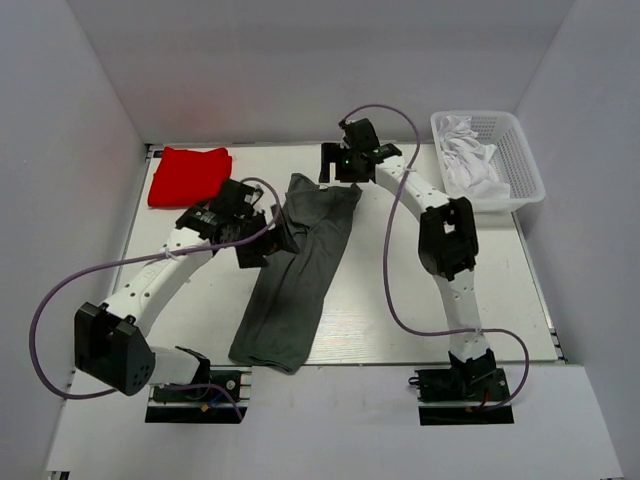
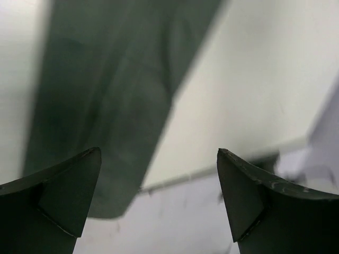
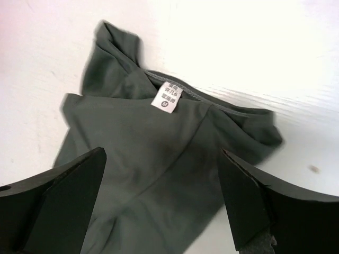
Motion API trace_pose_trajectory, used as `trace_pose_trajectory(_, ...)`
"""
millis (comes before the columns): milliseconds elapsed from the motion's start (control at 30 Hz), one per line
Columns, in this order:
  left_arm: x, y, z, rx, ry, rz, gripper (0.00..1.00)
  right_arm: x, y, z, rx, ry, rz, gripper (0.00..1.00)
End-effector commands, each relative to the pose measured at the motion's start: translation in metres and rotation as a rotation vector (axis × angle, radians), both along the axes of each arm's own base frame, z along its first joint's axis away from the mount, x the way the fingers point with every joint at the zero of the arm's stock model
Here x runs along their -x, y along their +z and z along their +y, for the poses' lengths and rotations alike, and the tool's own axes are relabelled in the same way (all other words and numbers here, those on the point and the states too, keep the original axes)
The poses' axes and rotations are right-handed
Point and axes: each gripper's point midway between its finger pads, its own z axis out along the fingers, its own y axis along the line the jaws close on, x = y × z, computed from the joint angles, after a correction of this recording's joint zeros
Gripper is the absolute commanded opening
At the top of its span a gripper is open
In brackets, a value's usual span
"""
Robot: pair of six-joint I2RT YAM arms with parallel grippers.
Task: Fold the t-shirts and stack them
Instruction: Rotate the tshirt 90 degrees
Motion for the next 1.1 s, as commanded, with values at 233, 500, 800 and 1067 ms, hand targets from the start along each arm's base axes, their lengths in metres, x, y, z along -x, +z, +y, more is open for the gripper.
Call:
trace_pose_trajectory(233, -0.074, 0.007, 0.117, -0.36, 0.576, -0.181, 1.0, 0.087, 0.026, 0.012, 0.106, -0.051, 0.023, 0.9)
trace_pose_trajectory(500, -0.044, -0.034, 0.135, -0.372, 0.584, -0.063, 1.0, 0.143, -0.041, 0.035, 0.144, -0.09, 0.248, 0.9)
trace_pose_trajectory(800, -0.021, -0.039, 0.134, -0.338, 0.567, -0.059, 1.0, 0.133, -0.107, 0.008, 0.284, -0.249, 0.396, 0.9)
trace_pose_trajectory(1067, -0.029, -0.051, 0.111, -0.29, 0.407, -0.023, 1.0, 0.052, -0.119, -0.042, 0.23, -0.349, 0.389, 0.9)
